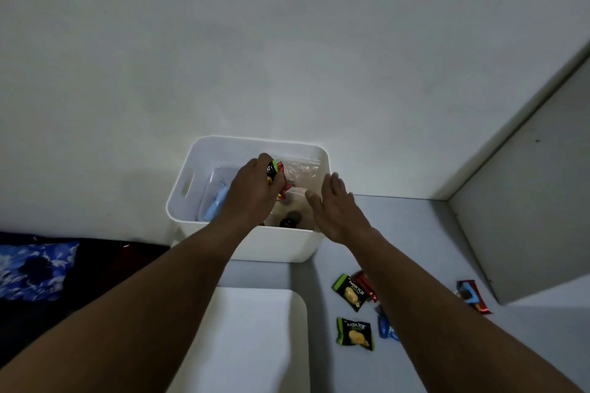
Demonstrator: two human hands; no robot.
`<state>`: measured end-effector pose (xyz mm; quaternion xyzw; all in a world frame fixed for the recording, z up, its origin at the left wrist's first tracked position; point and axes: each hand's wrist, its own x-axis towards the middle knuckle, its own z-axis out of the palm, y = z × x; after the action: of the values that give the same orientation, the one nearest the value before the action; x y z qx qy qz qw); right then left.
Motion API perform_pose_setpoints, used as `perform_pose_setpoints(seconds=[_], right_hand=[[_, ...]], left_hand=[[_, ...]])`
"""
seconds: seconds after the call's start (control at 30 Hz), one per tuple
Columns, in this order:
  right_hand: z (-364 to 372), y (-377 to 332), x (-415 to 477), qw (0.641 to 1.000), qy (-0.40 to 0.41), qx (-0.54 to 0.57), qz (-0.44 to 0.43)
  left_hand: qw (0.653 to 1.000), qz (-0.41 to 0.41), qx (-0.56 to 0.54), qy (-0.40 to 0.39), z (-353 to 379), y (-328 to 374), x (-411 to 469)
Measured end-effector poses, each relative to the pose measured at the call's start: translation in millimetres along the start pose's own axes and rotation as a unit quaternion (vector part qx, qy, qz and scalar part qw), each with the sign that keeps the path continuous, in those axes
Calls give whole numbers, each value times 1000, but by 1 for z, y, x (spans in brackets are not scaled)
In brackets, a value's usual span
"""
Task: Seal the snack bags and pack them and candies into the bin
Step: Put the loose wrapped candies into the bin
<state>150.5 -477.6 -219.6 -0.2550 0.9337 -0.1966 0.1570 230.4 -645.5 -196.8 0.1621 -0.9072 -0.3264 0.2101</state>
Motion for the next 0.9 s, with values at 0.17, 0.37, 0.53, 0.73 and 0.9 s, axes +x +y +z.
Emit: perform_pose_setpoints(seconds=[0.17,0.37,0.53,0.73,0.9], right_hand=[[4,10,-7,998,-2,56,-16],[3,13,-6,998,-12,53,-25],[-1,17,-14,999,-31,35,-27],[-23,40,-44,998,-24,55,-29],[-26,107,-85,999,-27,38,7]], left_hand=[[998,-20,20,-57,23,-3,-9],[994,-33,95,-42,21,-11,-14],[989,-5,146,-1,10,-7,-26],[971,109,212,33,21,36,-72],[965,172,197,-5,73,71,-133]])
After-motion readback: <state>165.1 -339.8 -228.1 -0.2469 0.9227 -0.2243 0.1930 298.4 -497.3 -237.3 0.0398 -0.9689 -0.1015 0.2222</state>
